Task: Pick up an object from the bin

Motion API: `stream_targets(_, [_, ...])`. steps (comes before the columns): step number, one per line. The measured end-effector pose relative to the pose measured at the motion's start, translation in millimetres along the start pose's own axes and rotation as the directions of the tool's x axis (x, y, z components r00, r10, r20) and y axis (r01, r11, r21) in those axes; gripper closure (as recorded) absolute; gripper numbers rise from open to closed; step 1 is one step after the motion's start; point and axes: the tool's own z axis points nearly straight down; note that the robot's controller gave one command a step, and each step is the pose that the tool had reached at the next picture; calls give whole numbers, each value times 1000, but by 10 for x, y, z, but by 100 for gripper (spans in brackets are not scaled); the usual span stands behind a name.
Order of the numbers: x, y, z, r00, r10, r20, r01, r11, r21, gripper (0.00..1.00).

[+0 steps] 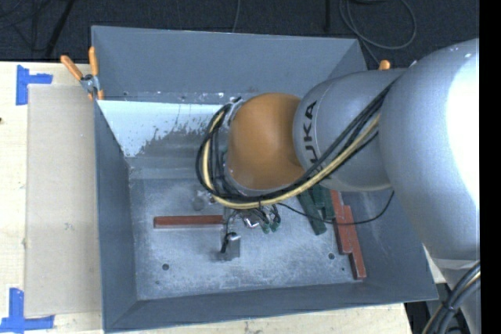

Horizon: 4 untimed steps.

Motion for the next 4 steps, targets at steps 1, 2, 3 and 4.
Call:
stream_targets(1, [-140, 41, 95, 998, -70, 4, 70, 998, 5, 0])
stream_targets(2, [-139, 37, 93, 998, -68, 4, 68, 998, 5, 100])
stream_targets(3, [-306, -211, 88, 844, -537, 2, 537, 844, 8, 100])
stream_targets(4, [-304, -206, 90, 846, -534, 2, 534, 846, 6, 0])
